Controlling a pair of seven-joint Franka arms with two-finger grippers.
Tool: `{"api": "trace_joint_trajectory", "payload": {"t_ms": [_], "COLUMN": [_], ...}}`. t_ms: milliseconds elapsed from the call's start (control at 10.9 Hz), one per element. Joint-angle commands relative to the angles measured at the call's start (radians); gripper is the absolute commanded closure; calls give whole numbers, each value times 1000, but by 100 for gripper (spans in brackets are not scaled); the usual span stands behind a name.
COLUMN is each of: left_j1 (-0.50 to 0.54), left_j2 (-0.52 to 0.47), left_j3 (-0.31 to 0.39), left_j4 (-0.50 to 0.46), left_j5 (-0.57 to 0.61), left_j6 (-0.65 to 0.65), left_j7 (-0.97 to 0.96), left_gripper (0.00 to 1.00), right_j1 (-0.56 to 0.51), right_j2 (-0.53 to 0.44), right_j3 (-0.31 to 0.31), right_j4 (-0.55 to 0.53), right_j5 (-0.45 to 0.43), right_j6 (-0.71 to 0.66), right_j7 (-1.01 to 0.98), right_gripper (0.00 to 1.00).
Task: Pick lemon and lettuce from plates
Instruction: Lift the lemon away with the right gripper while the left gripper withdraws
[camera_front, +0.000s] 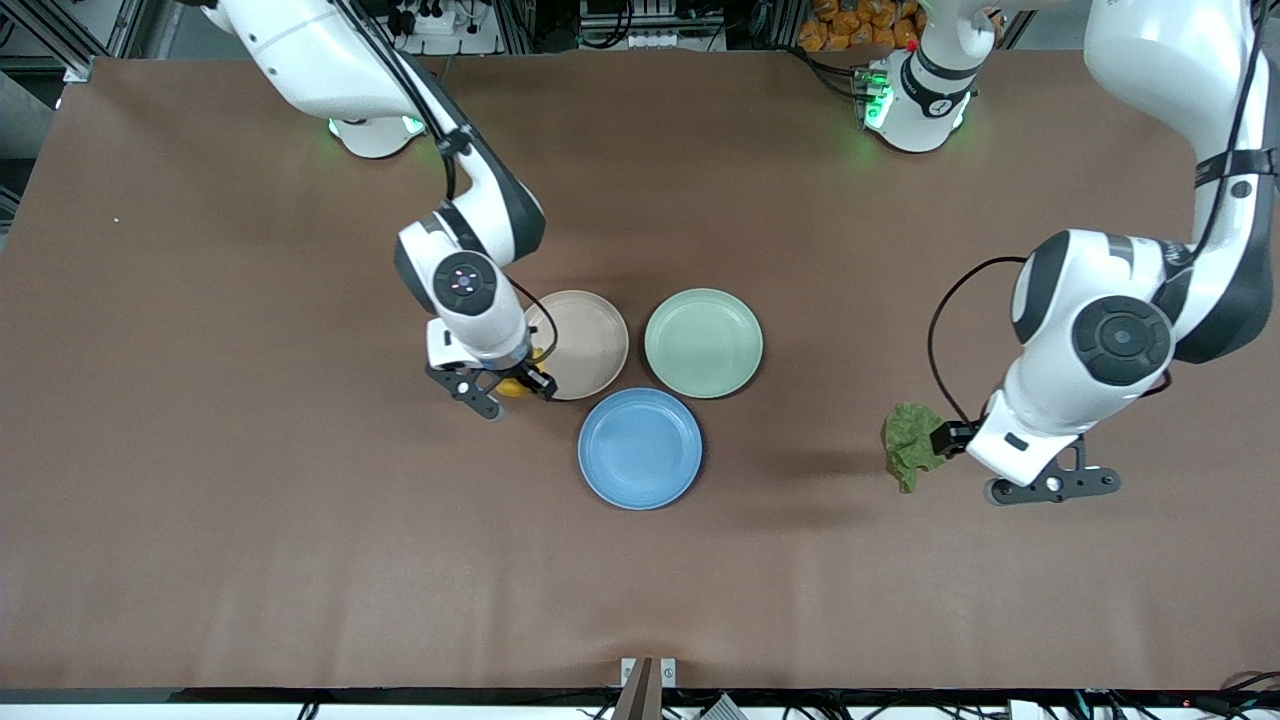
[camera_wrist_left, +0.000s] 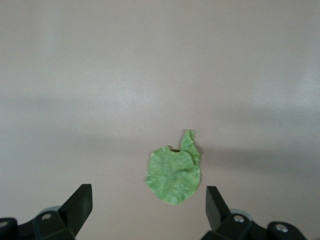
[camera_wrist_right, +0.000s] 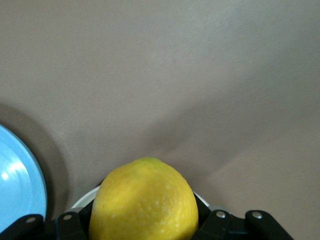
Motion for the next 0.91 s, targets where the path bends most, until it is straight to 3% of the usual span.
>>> {"api": "trace_joint_trajectory", "payload": {"t_ms": [0, 274, 548, 822], "left_j1": [28, 45, 68, 67], "left_j2": [-43, -86, -135, -223], "left_j3": [-8, -7, -8, -8], "left_j4": [-18, -16, -15, -15], "left_j5": [9, -62, -85, -134], "left_j6": [-12, -55, -104, -214], "left_j7": [83, 113, 160, 160], "left_gripper": [0, 0, 0, 0], "right_j1": [-72, -178, -267, -342], "right_j2": [-118, -237, -313, -357], "right_j3": [15, 14, 8, 6], "right_j4": [-18, -16, 14, 48], "right_j5": [96, 178, 183, 174], "right_j6": [-164, -374, -585, -695], "right_j7": [-184, -396, -554, -683], "right_gripper": [65, 65, 65, 65]}}
